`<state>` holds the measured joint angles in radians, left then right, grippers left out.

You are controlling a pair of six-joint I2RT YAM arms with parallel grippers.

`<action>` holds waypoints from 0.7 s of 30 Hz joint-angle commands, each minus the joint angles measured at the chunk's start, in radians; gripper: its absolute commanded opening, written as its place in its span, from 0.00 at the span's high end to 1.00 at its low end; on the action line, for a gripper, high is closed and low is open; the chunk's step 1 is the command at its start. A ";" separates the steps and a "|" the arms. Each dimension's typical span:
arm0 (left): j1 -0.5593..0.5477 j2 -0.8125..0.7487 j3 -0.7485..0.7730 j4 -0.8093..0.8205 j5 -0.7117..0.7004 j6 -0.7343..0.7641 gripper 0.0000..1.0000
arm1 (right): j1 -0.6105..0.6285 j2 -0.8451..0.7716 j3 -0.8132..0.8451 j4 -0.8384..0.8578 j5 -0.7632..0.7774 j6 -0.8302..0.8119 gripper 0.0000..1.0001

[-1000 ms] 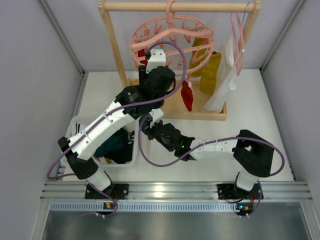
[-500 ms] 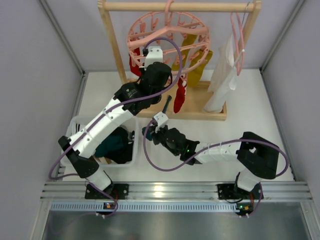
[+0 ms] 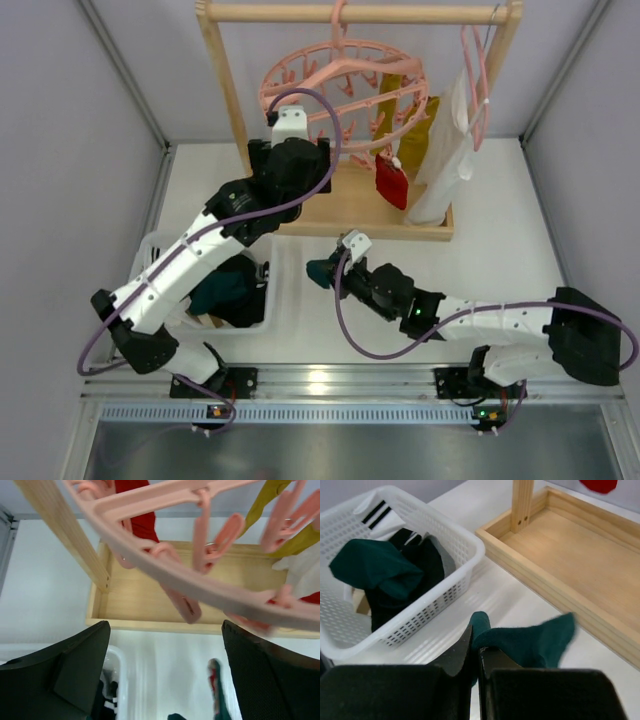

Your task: Remove the socks clipped to the hanger

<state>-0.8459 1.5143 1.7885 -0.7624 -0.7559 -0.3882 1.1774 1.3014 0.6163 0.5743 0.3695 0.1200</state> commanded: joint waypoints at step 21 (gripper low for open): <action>0.005 -0.701 -0.337 0.023 -0.370 0.020 0.02 | -0.027 0.556 0.851 -0.283 -0.834 -0.083 0.97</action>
<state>-0.8421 0.8085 1.4628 -0.7620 -1.1007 -0.3897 1.1561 1.7443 1.3640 0.3283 -0.3954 0.0097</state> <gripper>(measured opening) 0.984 0.018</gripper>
